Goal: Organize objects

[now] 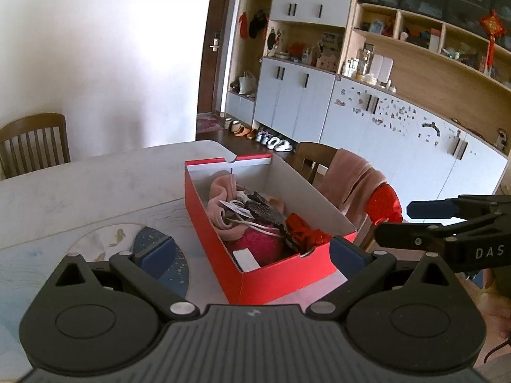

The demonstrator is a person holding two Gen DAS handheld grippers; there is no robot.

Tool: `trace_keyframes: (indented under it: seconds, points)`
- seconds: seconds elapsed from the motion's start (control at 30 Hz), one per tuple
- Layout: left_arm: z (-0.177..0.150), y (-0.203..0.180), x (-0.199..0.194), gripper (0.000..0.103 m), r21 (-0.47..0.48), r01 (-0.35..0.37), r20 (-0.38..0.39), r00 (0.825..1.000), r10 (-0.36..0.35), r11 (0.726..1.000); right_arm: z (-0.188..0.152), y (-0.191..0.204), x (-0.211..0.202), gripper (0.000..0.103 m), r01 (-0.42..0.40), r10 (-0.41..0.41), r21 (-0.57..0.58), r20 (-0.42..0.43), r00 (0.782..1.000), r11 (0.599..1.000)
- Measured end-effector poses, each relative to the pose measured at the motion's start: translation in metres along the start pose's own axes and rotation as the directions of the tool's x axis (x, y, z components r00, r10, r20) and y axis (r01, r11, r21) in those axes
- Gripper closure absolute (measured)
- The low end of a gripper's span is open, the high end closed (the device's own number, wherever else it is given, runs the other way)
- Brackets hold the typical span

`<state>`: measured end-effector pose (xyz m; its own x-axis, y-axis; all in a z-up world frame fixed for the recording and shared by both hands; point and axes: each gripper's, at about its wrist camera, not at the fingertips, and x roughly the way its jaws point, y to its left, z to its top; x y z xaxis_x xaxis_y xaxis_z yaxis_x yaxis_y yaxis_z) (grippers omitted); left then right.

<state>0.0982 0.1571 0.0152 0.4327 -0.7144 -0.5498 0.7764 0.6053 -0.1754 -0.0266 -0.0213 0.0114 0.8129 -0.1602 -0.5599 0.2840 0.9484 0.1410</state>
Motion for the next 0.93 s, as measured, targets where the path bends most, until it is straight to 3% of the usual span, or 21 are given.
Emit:
trace_keyframes:
  seconds: [0.93]
  points:
    - [0.001,0.016,0.009,0.000,-0.035,0.016,-0.017,1.000,-0.016,0.999,-0.001,0.011,0.012,0.017,0.005,-0.005,0.015,-0.038,0.999,1.000]
